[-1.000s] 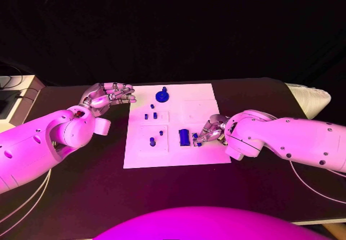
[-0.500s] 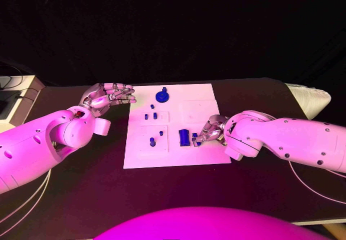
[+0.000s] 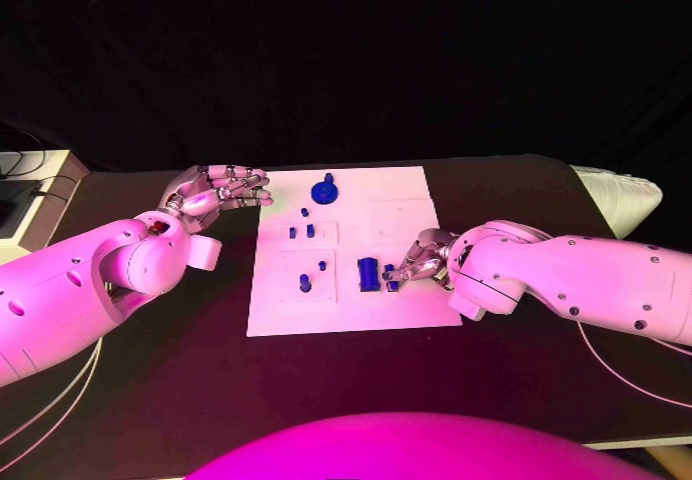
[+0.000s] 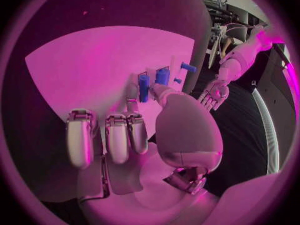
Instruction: Assemble the parts on the task board
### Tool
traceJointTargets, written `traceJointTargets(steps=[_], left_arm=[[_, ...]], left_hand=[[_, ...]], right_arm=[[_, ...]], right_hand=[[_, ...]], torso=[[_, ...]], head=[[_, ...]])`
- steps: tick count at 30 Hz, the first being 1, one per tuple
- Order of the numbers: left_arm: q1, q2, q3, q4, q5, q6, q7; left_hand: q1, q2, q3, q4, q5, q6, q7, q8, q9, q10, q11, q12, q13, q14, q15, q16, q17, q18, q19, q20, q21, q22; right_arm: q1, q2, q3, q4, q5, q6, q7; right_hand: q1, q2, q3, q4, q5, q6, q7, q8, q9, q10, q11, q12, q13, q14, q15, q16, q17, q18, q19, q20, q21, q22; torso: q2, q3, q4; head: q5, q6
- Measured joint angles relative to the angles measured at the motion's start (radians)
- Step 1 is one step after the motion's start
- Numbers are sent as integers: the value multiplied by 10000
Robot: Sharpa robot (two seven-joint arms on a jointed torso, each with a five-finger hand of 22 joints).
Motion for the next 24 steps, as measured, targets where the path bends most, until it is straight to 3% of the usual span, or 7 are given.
traceJointTargets(steps=[4, 8, 19, 24], left_arm=[[0, 1, 0, -2, -1, 2, -3], [0, 1, 0, -3, -1, 3, -6], [0, 0, 0, -7, -2, 6, -12], [0, 1, 0, -11, -2, 7, -14]], left_hand=[[0, 0, 0, 0, 0, 0, 0, 0, 1, 0, 0, 0, 0, 0, 0, -45, 12, 0, 0, 0, 0, -8], [0, 0, 0, 0, 0, 0, 0, 0, 1, 0, 0, 0, 0, 0, 0, -51, 14, 0, 0, 0, 0, -9], [0, 0, 0, 0, 0, 0, 0, 0, 1, 0, 0, 0, 0, 0, 0, -51, 13, 0, 0, 0, 0, -9], [0, 0, 0, 0, 0, 0, 0, 0, -9, 0, -1, 0, 0, 0, 0, -50, 25, 0, 0, 0, 0, -9]], right_arm=[[-1, -12, -1, 26, -7, -21, 9], [-2, -35, -1, 59, -17, -29, 27], [-22, -208, 5, 195, -172, -61, 173], [-39, -439, 5, 253, -435, -245, 415]], right_hand=[[-224, -54, -243, -11, 29, 34, -33, -1, 3, 0, 0, 0, -1, 0, 0, 0, 0, -1, 0, 0, 0, 4], [-440, -152, -513, -14, 779, 34, -33, -2, 35, 0, 0, 0, -1, 0, 0, 0, 0, 1, 0, 0, 0, 3], [-447, -159, -609, -56, 800, 49, -49, -1, 48, 0, 0, 0, -2, 0, 0, 0, 0, 1, 0, 0, 0, 2], [9, -256, -770, -98, 800, -391, 136, -270, -46, 1, 8, 0, 0, 0, 0, 0, 0, 1, 0, 0, 0, 2]], torso=[[-2, -3, 0], [-3, -3, -1], [-5, -2, -3], [-5, 0, 1]], head=[[0, -4], [-1, -7], [13, -9], [22, -1]])
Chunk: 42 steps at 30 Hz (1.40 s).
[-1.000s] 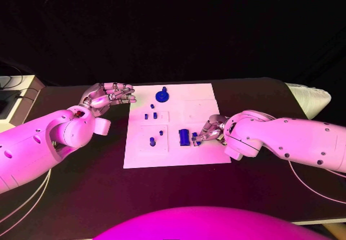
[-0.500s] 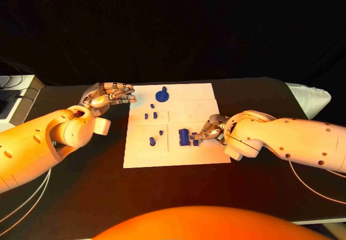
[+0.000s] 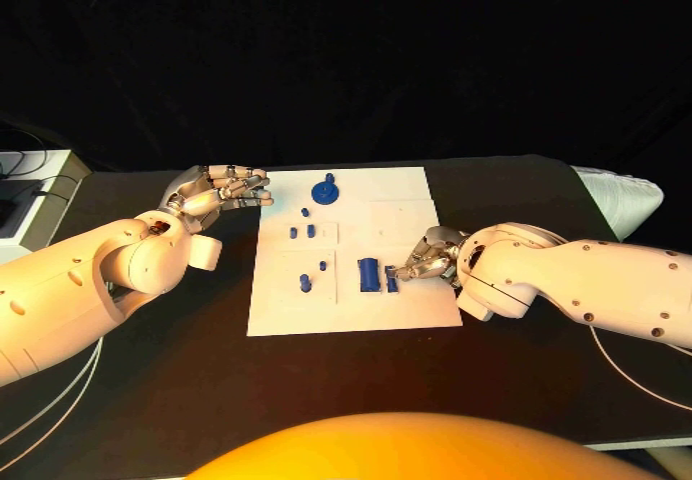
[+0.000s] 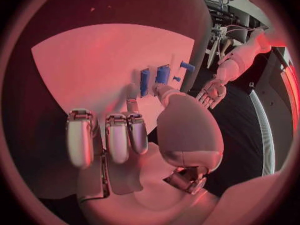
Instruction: Assemble the parts on the task board
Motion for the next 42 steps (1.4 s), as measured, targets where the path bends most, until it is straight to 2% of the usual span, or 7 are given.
traceJointTargets(steps=[7, 9, 12, 17, 25, 32, 42], left_arm=[[-2, 3, 0, -15, -3, 0, 0], [-4, 6, 0, -22, -4, 1, 0], [-11, 13, 0, -31, -6, 1, 1], [-31, 34, 0, -42, -8, 3, 5], [-54, 47, 0, -48, -18, 12, 7], [-63, 41, 0, -47, -29, 21, 7], [-67, 14, 0, -40, -39, 29, 7]], left_hand=[[0, 0, 0, 0, 0, 0, 0, 0, 0, 0, 0, 0, 0, 0, 0, 0, 0, 0, 0, 0, -40, -10], [0, 0, 0, 0, 0, 0, 0, 0, 0, 0, 0, 0, 0, 0, 0, 0, -1, -1, 0, 0, -40, -10], [0, 0, 0, 0, 0, 0, 0, 0, 1, 0, 0, 0, 0, 0, 0, 0, -1, 0, 0, 0, -40, -10], [0, 0, 0, 0, 0, 0, 0, 0, 1, 0, 0, 0, 0, 0, 0, 0, -1, 0, 0, 0, -40, -10], [0, 0, 0, 0, 0, 0, 0, 0, 2, 0, 0, 0, 0, 0, 0, 0, -2, 0, 0, 0, -40, -10], [0, 0, 0, 0, 0, 0, 0, 0, -7, -36, -37, 0, 0, 0, 0, -40, 18, 0, 37, 37, -40, -19], [0, 0, 0, 0, 0, 0, 0, 0, -7, -36, -37, 0, 0, 0, 0, -40, 17, -1, 37, 37, -40, -18]], right_arm=[[-7, -443, 0, 120, -414, -462, 1096], [-9, -560, 0, 150, -576, -584, 1519], [-21, -649, 1, 178, -815, -700, 1982], [-88, -628, 4, 205, -1126, -764, 2288], [-322, -444, 2, 125, -1516, -768, 2197], [-555, -304, 1, 27, -1841, -811, 1782], [-699, -159, 16, 34, -2279, -950, 1265]], right_hand=[[1652, -84, -292, -332, -437, -437, 329, -518, -193, 2, 270, 0, 5, 0, 218, 0, 0, 1, -1, 111, -146, -1], [2243, -55, -307, -487, -1049, -450, 343, -590, -240, -18, 335, 0, 5, -1, 287, 0, 0, 1, 0, 185, -146, -1], [2407, -16, -513, -332, -1421, -116, 238, -576, -243, -3, 350, 0, 5, -1, 287, 0, 0, 0, 0, 185, -146, -1], [2573, 150, -1171, 45, -1601, 575, -106, -40, -36, 0, 29, 0, 4, -16, 86, 0, 0, 1, -2, 98, -65, -2], [2748, 369, -1945, 91, -2284, 988, -519, 943, 513, -23, -291, 0, 2, -6, -203, 0, 0, 2, 1, -147, 4, -3], [2948, 570, -2279, 85, -3062, 957, -601, 1729, 932, 12, -422, 0, 2, -17, -308, 59, 0, 0, 2, -255, 215, -3], [2963, 548, -2418, 112, -3108, 993, -636, 1973, 1021, -21, -458, 0, 0, -18, -308, 59, 0, 1, 2, -254, 515, -4]], torso=[[0, 6, 2], [0, 8, 0], [1, 14, -7], [5, 14, -12], [7, 9, -5], [7, -6, 1], [4, -12, 6]], head=[[11, 7], [12, 13], [4, 32], [-14, 44], [-22, 47], [-1, 12], [23, -15]])
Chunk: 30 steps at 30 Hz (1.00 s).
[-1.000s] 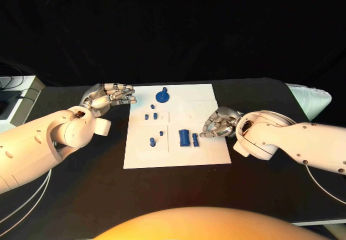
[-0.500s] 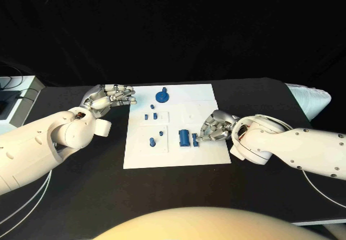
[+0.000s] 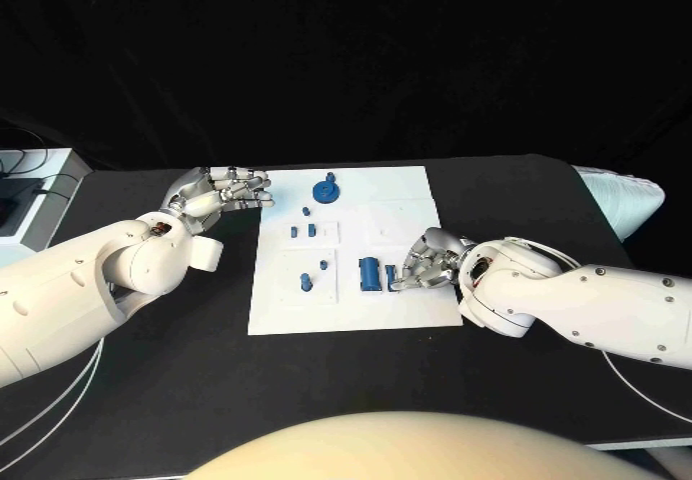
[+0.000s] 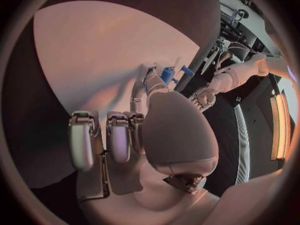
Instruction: Assemble the parts on the task board
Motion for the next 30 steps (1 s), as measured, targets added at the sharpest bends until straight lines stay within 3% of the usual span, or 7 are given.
traceJointTargets(steps=[13, 18, 21, 23, 26, 28, 30], left_arm=[[-2, -25, 0, 10, -7, 5, -1], [-8, -24, 0, 13, 7, 4, 12], [-14, -8, 0, 13, 39, -6, 46], [-25, 12, 0, 7, 85, -24, 86], [-44, 84, 0, -27, 210, -97, 194], [-59, 165, 0, -77, 302, -182, 283], [-90, 286, 0, -164, 408, -307, 400]], left_hand=[[0, 0, 0, 0, 0, 0, 0, 0, 1, 0, 0, 0, 0, 0, 0, 1, 9, 0, -1, 0, 0, 0], [0, 0, 0, 0, 0, 0, 0, 0, 1, 0, 0, 0, 0, 0, 0, 1, 19, 0, -1, 0, 0, -11], [0, 0, 0, 0, 0, 0, 0, 0, -10, 0, 0, 0, 2, 25, 17, -38, 27, 0, -1, -1, -20, -12], [0, 0, -11, 11, 0, 0, 0, 0, -13, 2, -1, 0, 16, 81, -6, -38, 62, 0, 0, -1, -48, -31], [0, 0, -30, 30, 0, 26, -25, 0, -24, 191, -68, 60, 37, 170, -53, -76, 125, 1, 34, -36, -76, -50], [0, 0, -30, 30, 0, 55, -55, 0, -25, 309, -88, 90, 36, 253, -72, -77, 169, -1, 37, -34, -96, -70], [-20, 20, 12, 73, 0, 55, -55, 0, -39, 470, -144, 137, 49, 269, -88, -135, 205, 1, 107, -35, -95, -85]], right_arm=[[-37, -262, 2, 179, -257, -187, -209], [5, -523, 28, 244, 400, -577, 448], [94, -591, 56, 206, 1228, -925, 1309], [155, -596, 76, 95, 1905, -1151, 1991], [239, -547, 114, -290, 3184, -1472, 3228], [277, -438, 138, -684, 4021, -1611, 3996], [307, -219, 178, -1296, 4933, -1709, 4825]], right_hand=[[-37, 37, -123, -13, 456, -167, -82, 116, -1, -1, 0, 0, -1, 36, -36, -1, 0, -1, -1, -70, -88, -1], [-145, 64, -178, -13, 592, -893, 249, -225, -343, 23, 161, 0, -2, 7, 49, -1, 0, -1, -1, -70, -793, -1], [-249, 168, -178, -13, 654, -1269, 484, -612, -641, 18, 379, -67, -3, 17, 239, -87, 0, 1, -3, 114, -1326, -1], [-249, 168, -178, -13, 751, -1335, 550, -721, -736, 24, 385, -203, -3, 17, 239, -139, 0, 0, -3, 116, -1649, -1], [-30, 388, -156, -35, 1013, -1584, 722, -1019, -976, -1, 587, -1522, 22, 4, 407, -774, 0, 491, -62, 351, -3799, -2], [107, 484, -28, -72, 1059, -1803, 873, -1205, -1104, -533, 745, -2876, 107, -64, 562, -1654, -582, 865, -555, 467, -6118, -2], [481, 590, 235, -59, 1114, -2006, 997, -1420, -1319, -1675, 861, -5102, -291, -640, 662, -2972, -2101, 1271, -1356, 590, -9248, -553]], torso=[[-3, 7, -7], [-16, 0, -11], [-33, -3, -11], [-39, -5, -12], [-59, -12, -18], [-99, -20, -28], [-151, -32, -39]], head=[[19, 3], [28, 58], [8, 119], [-10, 193], [-28, 345], [-29, 473], [-30, 589]])
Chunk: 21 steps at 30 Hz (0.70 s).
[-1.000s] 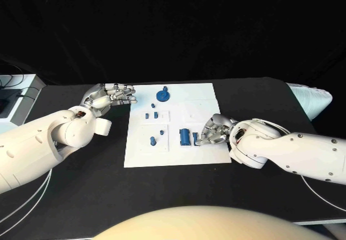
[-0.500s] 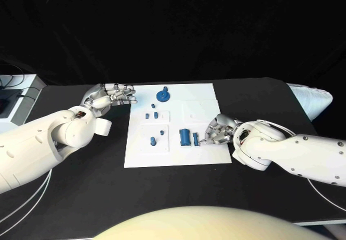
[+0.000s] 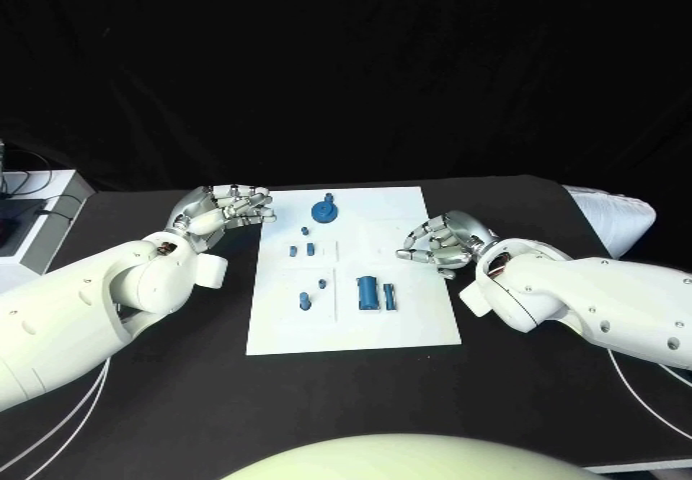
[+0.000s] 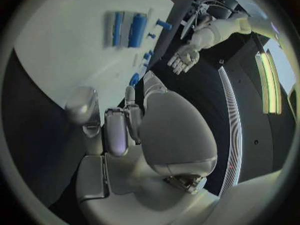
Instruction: Assemble the parts on the task board
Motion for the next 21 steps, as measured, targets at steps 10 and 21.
traceJointTargets(steps=[10, 21], left_arm=[[-70, 707, 10, -936, 431, -779, 565], [-74, 1081, 27, -1620, 705, -1280, 849]], left_hand=[[-130, -91, 54, 196, 0, -468, -284, -470, -238, -17, 178, -253, -86, -819, 273, -956, -196, 0, -242, 187, -541, -314], [-460, 97, -528, 118, -126, -1173, -416, -733, -494, -833, 190, -315, -142, -1964, 343, -1564, -707, -27, -1418, 145, -1220, -904]], right_arm=[[56, 1410, 226, -3311, 2683, 15, 2812], [-26, 2225, 334, -4682, 3454, 609, 4059]], right_hand=[[508, -665, 2815, -43, -92, -114, 558, -1167, -1662, -2087, 667, -8005, -7404, -2692, 735, -6967, -5155, 207, -1892, 737, -5153, -4037], [-514, -878, 3907, -847, -377, -567, 712, -1844, -2814, -2093, 983, -9548, -10948, -3384, 1228, -10086, -6982, 208, -3255, 1178, -5266, -7304]], torso=[[-383, -77, -104], [-616, 3, -219]], head=[[105, 717], [329, 1151]])
